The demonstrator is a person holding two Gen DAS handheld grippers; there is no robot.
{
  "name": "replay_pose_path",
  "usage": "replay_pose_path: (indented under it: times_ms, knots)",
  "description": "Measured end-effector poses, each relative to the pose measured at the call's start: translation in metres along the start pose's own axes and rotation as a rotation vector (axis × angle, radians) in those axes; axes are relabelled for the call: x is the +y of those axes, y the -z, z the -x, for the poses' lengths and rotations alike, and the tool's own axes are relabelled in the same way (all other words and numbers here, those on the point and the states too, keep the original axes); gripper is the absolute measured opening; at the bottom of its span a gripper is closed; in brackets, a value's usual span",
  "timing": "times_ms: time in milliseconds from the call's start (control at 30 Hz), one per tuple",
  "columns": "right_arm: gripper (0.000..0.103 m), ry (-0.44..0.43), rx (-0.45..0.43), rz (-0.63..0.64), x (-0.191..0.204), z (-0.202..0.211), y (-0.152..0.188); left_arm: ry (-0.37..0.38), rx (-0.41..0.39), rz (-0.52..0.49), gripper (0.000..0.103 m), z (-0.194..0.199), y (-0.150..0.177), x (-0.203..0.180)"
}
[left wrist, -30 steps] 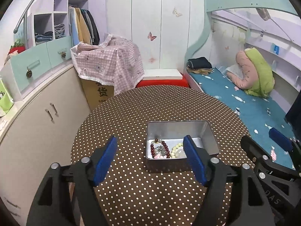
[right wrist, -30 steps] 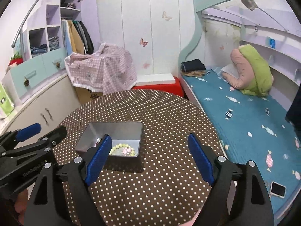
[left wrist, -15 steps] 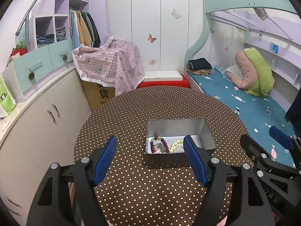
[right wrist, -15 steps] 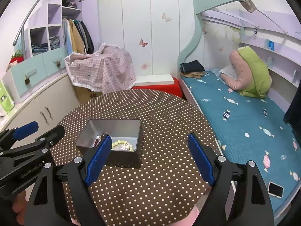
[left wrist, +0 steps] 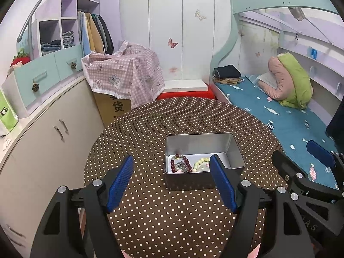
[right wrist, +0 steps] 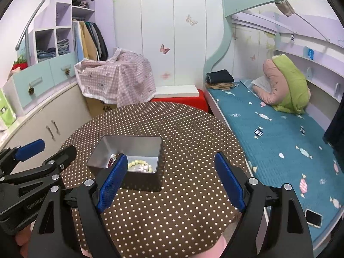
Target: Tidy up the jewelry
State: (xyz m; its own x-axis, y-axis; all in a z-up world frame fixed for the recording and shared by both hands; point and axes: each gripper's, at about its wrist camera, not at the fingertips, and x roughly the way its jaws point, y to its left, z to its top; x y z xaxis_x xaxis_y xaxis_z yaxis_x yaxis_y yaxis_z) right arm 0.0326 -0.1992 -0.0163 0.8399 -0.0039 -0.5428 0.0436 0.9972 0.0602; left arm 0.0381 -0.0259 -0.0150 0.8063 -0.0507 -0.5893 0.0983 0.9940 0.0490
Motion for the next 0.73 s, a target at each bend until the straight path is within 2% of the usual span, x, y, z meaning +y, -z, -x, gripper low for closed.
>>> replay_pose_path:
  times_ms: [733]
  knots:
    - [0.08,0.0,0.004,-0.004,0.0013,-0.0044,-0.0021,0.004,0.046,0.01,0.071,-0.0076,-0.001,0.0012]
